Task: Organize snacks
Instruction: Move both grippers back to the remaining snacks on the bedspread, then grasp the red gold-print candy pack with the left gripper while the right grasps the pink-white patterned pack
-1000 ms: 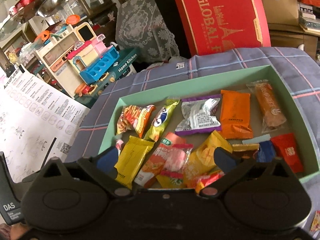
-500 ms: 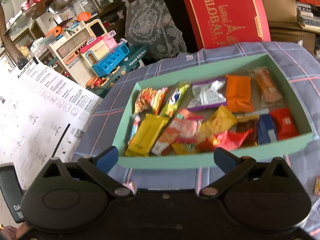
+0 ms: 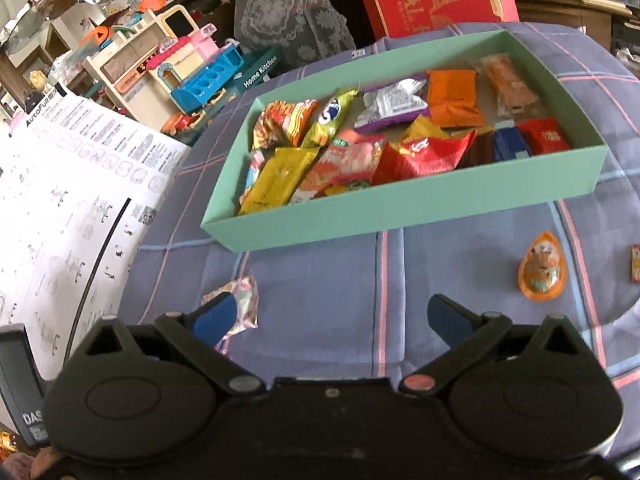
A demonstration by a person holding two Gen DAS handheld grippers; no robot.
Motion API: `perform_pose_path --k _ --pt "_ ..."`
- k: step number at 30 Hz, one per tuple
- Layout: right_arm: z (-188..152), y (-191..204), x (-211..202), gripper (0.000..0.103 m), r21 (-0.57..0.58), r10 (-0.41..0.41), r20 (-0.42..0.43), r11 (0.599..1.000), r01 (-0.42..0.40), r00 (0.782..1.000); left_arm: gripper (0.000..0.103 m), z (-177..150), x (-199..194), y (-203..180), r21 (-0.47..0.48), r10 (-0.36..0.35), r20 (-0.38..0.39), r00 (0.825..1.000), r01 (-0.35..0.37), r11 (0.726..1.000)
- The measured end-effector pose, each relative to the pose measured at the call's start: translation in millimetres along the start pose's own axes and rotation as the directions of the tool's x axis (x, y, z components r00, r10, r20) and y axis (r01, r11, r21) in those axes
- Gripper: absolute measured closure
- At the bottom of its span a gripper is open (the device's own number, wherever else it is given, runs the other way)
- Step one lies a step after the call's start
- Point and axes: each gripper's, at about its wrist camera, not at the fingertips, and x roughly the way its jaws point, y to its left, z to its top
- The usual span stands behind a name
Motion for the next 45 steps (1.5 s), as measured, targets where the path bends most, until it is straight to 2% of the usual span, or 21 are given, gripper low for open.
perform_pose_path --k 3,5,7,9,16,20,21,24,26,29,37,39,41,45 --pt "-2 5 3 0.000 -0.009 0.004 -0.009 1.000 -0.004 1.000 0.001 -6 -1 2 -0.005 -0.005 -0.015 1.000 0.005 1.000" --pt "-4 9 8 0.000 -0.019 0.006 -0.023 1.000 -0.007 1.000 0.011 -8 -1 4 -0.011 -0.007 -0.013 1.000 0.007 1.000" --pt "-6 14 13 0.000 -0.031 0.006 -0.041 1.000 -0.007 0.999 0.046 -8 1 7 -0.014 -0.027 -0.018 0.999 0.027 1.000" --pt "-8 19 17 0.000 -0.045 0.004 -0.057 0.999 -0.006 0.998 0.055 -8 0 7 0.001 -0.009 0.004 1.000 0.009 1.000" --pt "-4 40 29 0.000 -0.101 -0.010 -0.080 0.995 0.001 0.997 0.056 -6 0 26 -0.024 -0.012 0.033 0.999 0.012 1.000" --pt "4 57 41 0.001 -0.121 0.043 -0.057 0.991 -0.050 0.997 0.056 -3 1 40 -0.059 -0.014 0.038 0.999 0.016 0.998" --pt "6 62 44 0.002 -0.133 0.061 -0.049 0.989 -0.067 0.997 0.056 -2 2 43 -0.068 -0.021 0.039 0.999 0.023 0.997" --pt "13 83 59 0.017 -0.186 0.088 -0.068 0.977 -0.100 0.994 0.055 -1 4 47 -0.078 -0.032 0.044 0.999 0.036 0.996" --pt "18 96 72 0.030 -0.226 0.101 -0.091 0.967 -0.120 0.991 0.055 0 4 49 -0.081 -0.039 0.048 0.998 0.043 0.996" --pt "22 110 92 0.037 -0.282 0.097 -0.121 0.951 -0.128 0.988 0.055 -1 5 51 -0.086 -0.051 0.057 0.997 0.056 0.995" --pt "28 125 139 0.043 -0.323 0.079 -0.208 0.935 -0.144 0.975 0.055 -1 6 59 -0.112 -0.082 0.075 0.994 0.091 0.990" --pt "26 126 141 0.045 -0.333 0.080 -0.212 0.931 -0.149 0.974 0.055 1 6 65 -0.137 -0.085 0.071 0.994 0.094 0.986" --pt "26 123 139 0.055 -0.324 0.094 -0.238 0.930 -0.170 0.967 0.055 4 5 68 -0.140 -0.070 0.064 0.995 0.079 0.987" --pt "16 117 129 0.056 -0.315 0.110 -0.281 0.928 -0.200 0.953 0.055 5 1 81 -0.150 -0.047 0.074 0.996 0.058 0.987"
